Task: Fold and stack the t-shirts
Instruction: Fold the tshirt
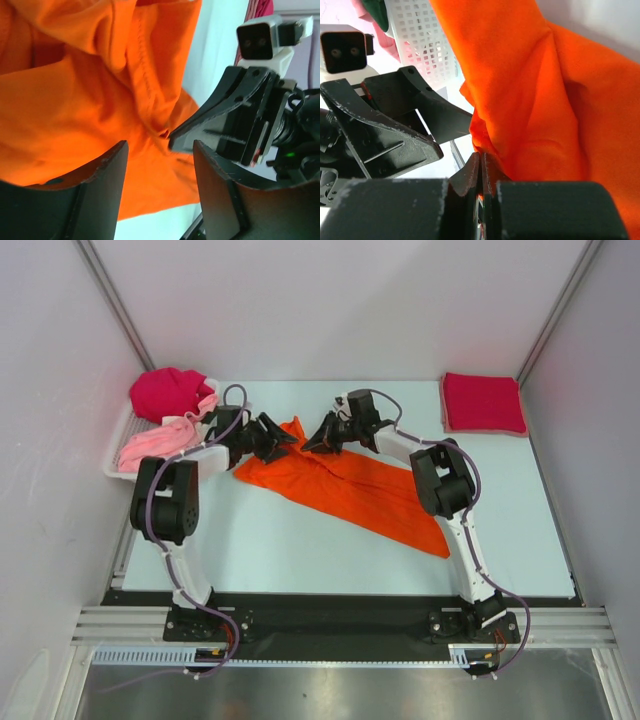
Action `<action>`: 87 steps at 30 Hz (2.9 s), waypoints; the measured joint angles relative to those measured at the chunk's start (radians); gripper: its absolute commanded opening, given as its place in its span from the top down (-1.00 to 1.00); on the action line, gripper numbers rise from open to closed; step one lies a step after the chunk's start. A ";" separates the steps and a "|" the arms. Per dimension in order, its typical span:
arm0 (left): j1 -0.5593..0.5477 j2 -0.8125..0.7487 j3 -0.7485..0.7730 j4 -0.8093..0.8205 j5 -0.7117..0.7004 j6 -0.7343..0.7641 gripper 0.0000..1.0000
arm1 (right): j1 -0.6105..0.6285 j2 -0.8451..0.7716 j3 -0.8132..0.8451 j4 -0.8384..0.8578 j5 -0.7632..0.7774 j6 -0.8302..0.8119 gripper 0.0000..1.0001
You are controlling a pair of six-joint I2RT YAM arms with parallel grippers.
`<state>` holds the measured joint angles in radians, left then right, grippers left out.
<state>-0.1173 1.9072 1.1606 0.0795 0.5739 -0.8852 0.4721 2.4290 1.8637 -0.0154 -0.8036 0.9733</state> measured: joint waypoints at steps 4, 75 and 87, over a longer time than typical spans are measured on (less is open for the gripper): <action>-0.018 0.029 0.020 0.024 -0.034 -0.056 -0.07 | 0.000 0.000 -0.003 0.010 -0.008 0.013 0.90; -0.005 -0.218 0.127 -0.339 -0.370 0.315 -0.37 | -0.287 -0.556 -0.459 -0.546 0.117 -0.398 -0.32; 0.006 0.238 0.533 -0.461 -0.354 0.515 -0.18 | -0.811 -0.913 -0.880 -0.686 0.200 -0.517 -0.21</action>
<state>-0.1116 2.1452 1.6932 -0.3813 0.2199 -0.3706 -0.3393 1.5162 0.9833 -0.7017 -0.6037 0.4564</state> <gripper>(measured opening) 0.608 0.608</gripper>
